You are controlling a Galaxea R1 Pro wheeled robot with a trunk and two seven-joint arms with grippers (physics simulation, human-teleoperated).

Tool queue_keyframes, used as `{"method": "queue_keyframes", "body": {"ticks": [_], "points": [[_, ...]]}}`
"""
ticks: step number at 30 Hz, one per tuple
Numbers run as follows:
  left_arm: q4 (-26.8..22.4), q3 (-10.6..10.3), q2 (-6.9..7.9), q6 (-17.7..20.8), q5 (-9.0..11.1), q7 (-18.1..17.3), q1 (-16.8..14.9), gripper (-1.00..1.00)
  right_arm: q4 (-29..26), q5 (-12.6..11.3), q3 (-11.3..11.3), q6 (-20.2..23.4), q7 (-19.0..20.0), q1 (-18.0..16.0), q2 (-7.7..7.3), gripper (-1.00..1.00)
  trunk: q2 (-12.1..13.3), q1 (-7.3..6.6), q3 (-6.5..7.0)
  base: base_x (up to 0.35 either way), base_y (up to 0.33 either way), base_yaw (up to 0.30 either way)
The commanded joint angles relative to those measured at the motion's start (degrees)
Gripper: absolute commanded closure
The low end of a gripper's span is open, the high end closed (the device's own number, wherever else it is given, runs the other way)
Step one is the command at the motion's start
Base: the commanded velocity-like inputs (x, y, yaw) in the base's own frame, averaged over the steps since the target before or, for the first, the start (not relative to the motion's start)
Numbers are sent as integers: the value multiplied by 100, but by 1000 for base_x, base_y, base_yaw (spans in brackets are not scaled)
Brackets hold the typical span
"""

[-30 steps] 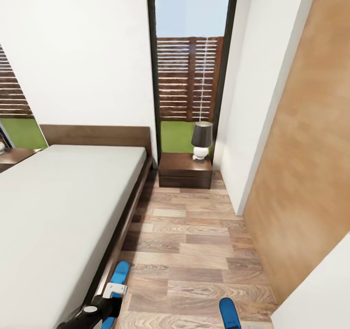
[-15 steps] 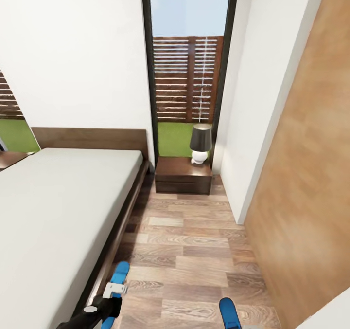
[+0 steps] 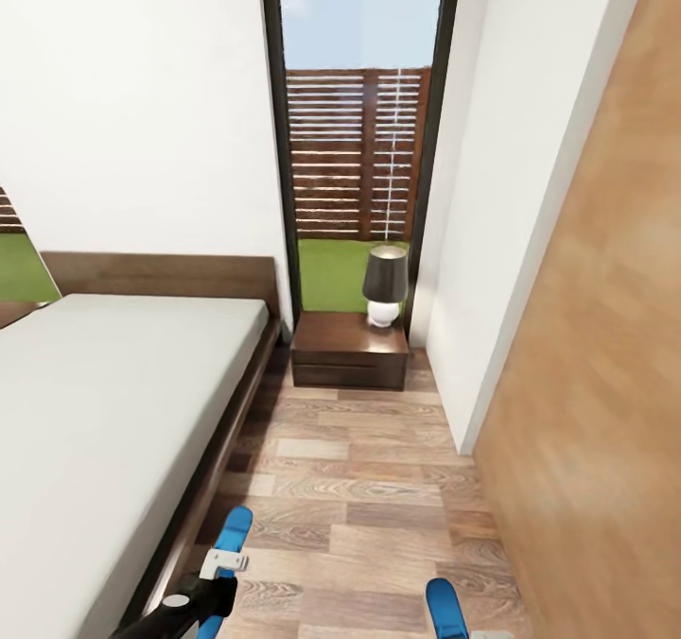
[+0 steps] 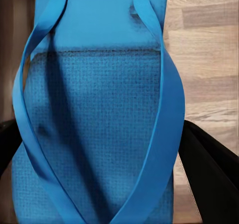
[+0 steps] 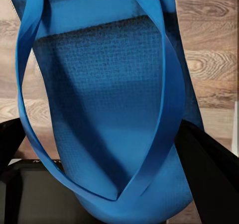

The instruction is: In the bedroom, move the book from the bed onto either nightstand, and place the two sandals side by side next to the bed.

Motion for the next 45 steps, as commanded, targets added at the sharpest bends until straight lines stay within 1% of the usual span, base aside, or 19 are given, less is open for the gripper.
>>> {"method": "queue_keyframes", "body": {"ticks": [1, 22, 45], "points": [[3, -48, 3, -19, 58, -4, -4, 100, -8, 46, -49, -6, 33, -4, 4, 100, -11, 6, -11, 321, -103, 0], [3, -48, 3, -20, 58, -4, -2, 100, -13, 46, -49, -6, 33, -4, 6, 100, -11, 6, -11, 322, -92, 0], [3, -48, 3, -20, 58, -4, 2, 100, -14, 46, -49, -6, 33, -4, -3, 100, -11, 6, -11, 345, -7, 0]]}}
